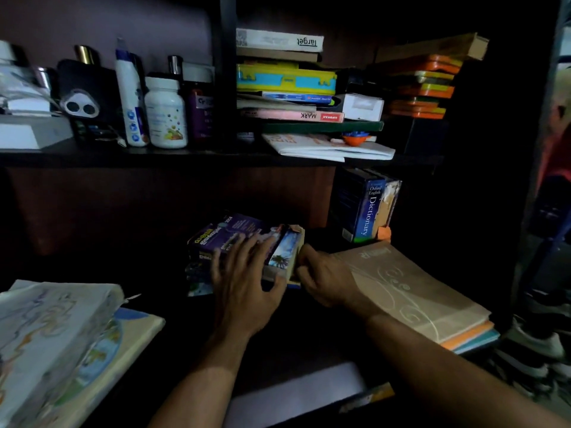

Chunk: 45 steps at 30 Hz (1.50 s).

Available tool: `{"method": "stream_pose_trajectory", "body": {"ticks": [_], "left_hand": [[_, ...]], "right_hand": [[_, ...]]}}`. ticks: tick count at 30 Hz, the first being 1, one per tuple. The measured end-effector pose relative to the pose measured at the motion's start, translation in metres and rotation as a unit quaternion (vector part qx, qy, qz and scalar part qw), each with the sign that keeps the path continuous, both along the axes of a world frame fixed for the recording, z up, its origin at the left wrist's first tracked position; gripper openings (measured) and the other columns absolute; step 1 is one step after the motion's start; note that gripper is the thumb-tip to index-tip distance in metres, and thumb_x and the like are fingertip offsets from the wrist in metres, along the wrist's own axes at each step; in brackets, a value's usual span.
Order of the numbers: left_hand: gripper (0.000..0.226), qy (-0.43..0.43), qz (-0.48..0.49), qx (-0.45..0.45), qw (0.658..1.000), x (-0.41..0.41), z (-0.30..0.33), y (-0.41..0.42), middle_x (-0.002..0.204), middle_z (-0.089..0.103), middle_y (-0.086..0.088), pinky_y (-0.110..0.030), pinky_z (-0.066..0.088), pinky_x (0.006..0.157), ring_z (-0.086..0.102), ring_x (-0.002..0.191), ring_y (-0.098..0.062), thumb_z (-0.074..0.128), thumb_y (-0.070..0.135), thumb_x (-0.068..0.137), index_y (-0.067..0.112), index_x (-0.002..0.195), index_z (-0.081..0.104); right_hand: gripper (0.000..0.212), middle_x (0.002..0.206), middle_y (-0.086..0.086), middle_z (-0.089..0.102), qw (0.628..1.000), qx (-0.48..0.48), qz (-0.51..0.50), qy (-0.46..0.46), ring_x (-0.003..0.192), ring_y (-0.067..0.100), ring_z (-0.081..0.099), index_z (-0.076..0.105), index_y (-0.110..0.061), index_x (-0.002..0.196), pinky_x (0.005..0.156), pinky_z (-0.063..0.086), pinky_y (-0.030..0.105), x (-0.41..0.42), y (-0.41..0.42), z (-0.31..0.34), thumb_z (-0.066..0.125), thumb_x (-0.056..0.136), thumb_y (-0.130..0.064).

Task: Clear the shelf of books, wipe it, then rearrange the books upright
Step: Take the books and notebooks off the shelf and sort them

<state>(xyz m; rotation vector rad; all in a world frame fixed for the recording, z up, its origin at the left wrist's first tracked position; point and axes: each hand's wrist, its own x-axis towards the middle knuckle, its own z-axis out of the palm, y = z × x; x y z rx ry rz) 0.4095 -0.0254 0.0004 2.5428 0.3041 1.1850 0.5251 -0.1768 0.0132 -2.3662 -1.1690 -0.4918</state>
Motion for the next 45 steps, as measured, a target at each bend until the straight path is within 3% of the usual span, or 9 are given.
{"method": "stream_pose_trajectory", "body": {"ticks": [3, 6, 10, 17, 23, 29, 33, 38, 45], "left_hand": [[0.061, 0.015, 0.009, 0.012, 1.0, 0.002, -0.002, 0.004, 0.145, 0.055, 0.009, -0.055, 0.014, 0.12, 0.039, 0.143, -0.016, 0.045, 0.056, 0.08, 0.034, 0.135, 0.06], [0.061, 0.023, 0.02, 0.019, 0.999, 0.003, -0.003, 0.003, 0.143, 0.056, 0.008, -0.055, 0.013, 0.119, 0.041, 0.141, -0.017, 0.044, 0.057, 0.079, 0.034, 0.132, 0.062], [0.061, 0.025, 0.021, 0.022, 0.999, 0.002, -0.003, 0.001, 0.143, 0.057, 0.007, -0.054, 0.012, 0.119, 0.041, 0.14, -0.017, 0.045, 0.057, 0.077, 0.033, 0.131, 0.062], [0.063, 0.03, 0.018, 0.021, 0.999, 0.004, -0.002, 0.001, 0.144, 0.055, 0.006, -0.055, 0.012, 0.12, 0.04, 0.14, -0.018, 0.045, 0.058, 0.076, 0.033, 0.131, 0.06], [0.062, 0.019, 0.017, 0.027, 0.999, 0.005, -0.003, 0.002, 0.14, 0.058, 0.004, -0.059, 0.018, 0.117, 0.045, 0.136, -0.019, 0.047, 0.057, 0.074, 0.029, 0.127, 0.063], [0.062, 0.037, 0.016, 0.02, 0.999, 0.004, -0.002, 0.004, 0.144, 0.053, 0.008, -0.055, 0.013, 0.12, 0.039, 0.14, -0.015, 0.045, 0.059, 0.076, 0.034, 0.131, 0.059], [0.064, 0.043, 0.016, 0.019, 0.999, 0.004, -0.001, 0.003, 0.144, 0.053, 0.007, -0.055, 0.012, 0.12, 0.039, 0.14, -0.017, 0.045, 0.06, 0.076, 0.034, 0.132, 0.058], [0.064, 0.034, 0.025, 0.037, 0.998, 0.003, -0.002, 0.005, 0.14, 0.058, 0.002, -0.056, 0.018, 0.117, 0.046, 0.135, -0.022, 0.045, 0.059, 0.075, 0.029, 0.129, 0.062], [0.066, 0.051, 0.028, 0.042, 0.997, 0.003, -0.001, 0.002, 0.143, 0.056, 0.001, -0.055, 0.013, 0.118, 0.042, 0.138, -0.023, 0.043, 0.059, 0.075, 0.029, 0.132, 0.06]], "right_hand": [[0.022, 0.106, 0.009, 0.062, 0.993, 0.074, -0.094, 0.015, 0.095, 0.025, 0.055, 0.053, -0.016, 0.111, 0.079, 0.045, 0.039, 0.014, -0.003, 0.02, 0.056, 0.094, -0.029], [0.066, 0.141, 0.02, 0.043, 0.954, 0.101, -0.281, 0.017, 0.129, 0.038, 0.041, 0.04, -0.004, 0.14, 0.105, 0.037, 0.05, 0.055, -0.025, 0.059, 0.065, 0.09, -0.04], [0.096, 0.154, 0.019, 0.027, 0.906, 0.152, -0.386, 0.088, 0.141, 0.041, 0.028, 0.026, -0.008, 0.152, 0.112, 0.033, 0.058, 0.104, -0.057, 0.093, 0.075, 0.081, -0.05], [0.111, 0.158, 0.021, 0.018, 0.899, 0.219, -0.356, 0.132, 0.146, 0.043, 0.019, 0.022, -0.013, 0.153, 0.115, 0.027, 0.055, 0.121, -0.022, 0.092, 0.085, 0.07, -0.05], [0.119, 0.158, 0.024, 0.015, 0.925, 0.184, -0.328, 0.065, 0.135, 0.05, 0.03, 0.018, -0.009, 0.155, 0.112, 0.031, 0.049, 0.121, -0.016, 0.089, 0.089, 0.067, -0.045], [0.122, 0.153, 0.015, 0.04, 0.931, 0.064, -0.351, 0.078, 0.139, 0.041, 0.03, 0.015, -0.019, 0.159, 0.111, 0.027, 0.05, 0.126, -0.018, 0.102, 0.082, 0.066, -0.063], [0.117, 0.146, 0.019, 0.043, 0.958, 0.047, -0.262, 0.108, 0.133, 0.043, 0.044, 0.021, -0.02, 0.155, 0.104, 0.043, 0.048, 0.124, -0.023, 0.104, 0.091, 0.064, -0.043], [0.118, 0.143, 0.017, 0.043, 0.985, -0.107, -0.13, 0.019, 0.124, 0.04, 0.05, 0.028, -0.013, 0.154, 0.098, 0.045, 0.038, 0.105, -0.036, 0.114, 0.095, 0.058, -0.03], [0.085, 0.124, 0.015, 0.047, 0.983, -0.132, -0.028, -0.125, 0.109, 0.035, 0.05, 0.048, -0.021, 0.13, 0.087, 0.051, 0.041, 0.07, -0.084, 0.125, 0.089, 0.057, -0.037]]}}
